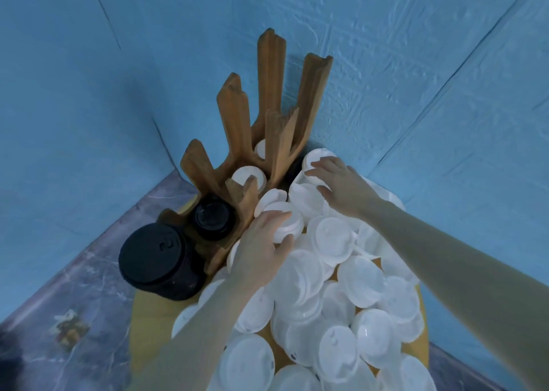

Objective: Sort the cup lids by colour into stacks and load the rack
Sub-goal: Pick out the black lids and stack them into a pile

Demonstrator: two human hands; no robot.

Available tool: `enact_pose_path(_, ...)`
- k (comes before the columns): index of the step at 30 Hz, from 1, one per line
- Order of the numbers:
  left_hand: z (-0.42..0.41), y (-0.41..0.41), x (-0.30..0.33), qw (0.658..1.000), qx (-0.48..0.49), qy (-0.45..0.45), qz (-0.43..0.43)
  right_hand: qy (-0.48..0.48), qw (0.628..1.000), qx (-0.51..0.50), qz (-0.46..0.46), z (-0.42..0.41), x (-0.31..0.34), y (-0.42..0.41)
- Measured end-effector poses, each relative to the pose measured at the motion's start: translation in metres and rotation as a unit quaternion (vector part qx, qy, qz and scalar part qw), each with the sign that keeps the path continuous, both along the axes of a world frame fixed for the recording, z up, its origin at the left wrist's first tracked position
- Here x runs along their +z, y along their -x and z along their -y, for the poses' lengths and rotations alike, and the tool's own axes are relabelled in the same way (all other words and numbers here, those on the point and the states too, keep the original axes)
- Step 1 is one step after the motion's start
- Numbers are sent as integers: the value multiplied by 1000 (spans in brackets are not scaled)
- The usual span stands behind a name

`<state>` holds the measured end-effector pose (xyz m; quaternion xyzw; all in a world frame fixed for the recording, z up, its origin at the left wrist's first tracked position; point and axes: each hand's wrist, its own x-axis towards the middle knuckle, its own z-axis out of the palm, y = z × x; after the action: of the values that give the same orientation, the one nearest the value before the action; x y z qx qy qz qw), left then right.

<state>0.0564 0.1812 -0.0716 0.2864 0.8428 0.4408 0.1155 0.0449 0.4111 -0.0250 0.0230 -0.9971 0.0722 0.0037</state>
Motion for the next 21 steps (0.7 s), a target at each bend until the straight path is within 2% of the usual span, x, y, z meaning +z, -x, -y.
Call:
enact_pose_path(3, -10, 10, -6, 996, 2, 13, -87, -22, 999, 24, 7, -9, -7, 32)
enact_pose_path(6, -16, 20, -13, 980, -32, 63, -186, -27, 999, 30, 12, -12, -14, 56)
enact_pose_path(9, -19, 24, -18, 964, -46, 126, -228, -31, 999, 27, 4, -13, -23, 69)
enact_pose_path(11, -18, 25, -23, 958, -38, 137, -250, -42, 999, 31, 3, -14, -29, 74)
enact_pose_path(15, -14, 21, -34, 962, -36, 137, -235, -76, 996, 50, -1, -16, -35, 78)
enact_pose_path(21, -15, 21, -39, 968, -29, 134, -212, -128, 985, 93, -66, -15, -45, 87)
